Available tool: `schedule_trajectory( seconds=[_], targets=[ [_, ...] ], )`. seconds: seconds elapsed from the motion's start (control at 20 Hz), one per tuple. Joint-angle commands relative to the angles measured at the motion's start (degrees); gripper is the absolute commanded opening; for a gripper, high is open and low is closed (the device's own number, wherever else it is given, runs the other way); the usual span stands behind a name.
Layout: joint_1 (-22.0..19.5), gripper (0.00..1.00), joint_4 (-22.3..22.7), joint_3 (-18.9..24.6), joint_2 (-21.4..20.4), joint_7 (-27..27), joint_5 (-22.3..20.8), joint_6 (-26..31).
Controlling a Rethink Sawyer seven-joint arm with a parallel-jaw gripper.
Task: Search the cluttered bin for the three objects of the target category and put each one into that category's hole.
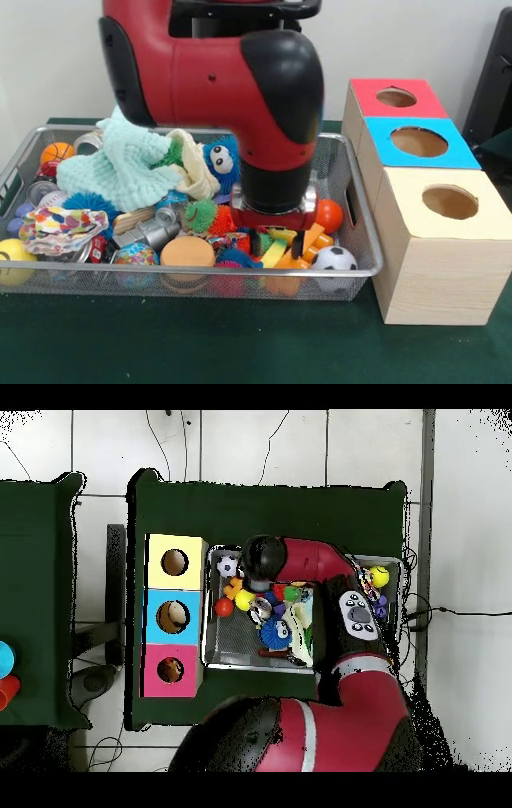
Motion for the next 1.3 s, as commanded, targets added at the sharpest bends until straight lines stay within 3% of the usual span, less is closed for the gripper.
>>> schedule_trajectory(
  seconds=[0.05,0.45,0.95,1.3],
  targets=[
    [-5.36,1.00,10.47,9.69,-9.68,-12.85,-2.62,-5.31],
    [-10.42,1.00,17.82,13.95,-14.34,-14.07,-3.27,-2.96],
    [-11.94,1.00,16.52,14.41,-14.95,-16.74,-7.78,1.51],
    [-17.63,1.00,19.03,15.15,-21.23,-23.23,-10.79,6.84]
  ],
)
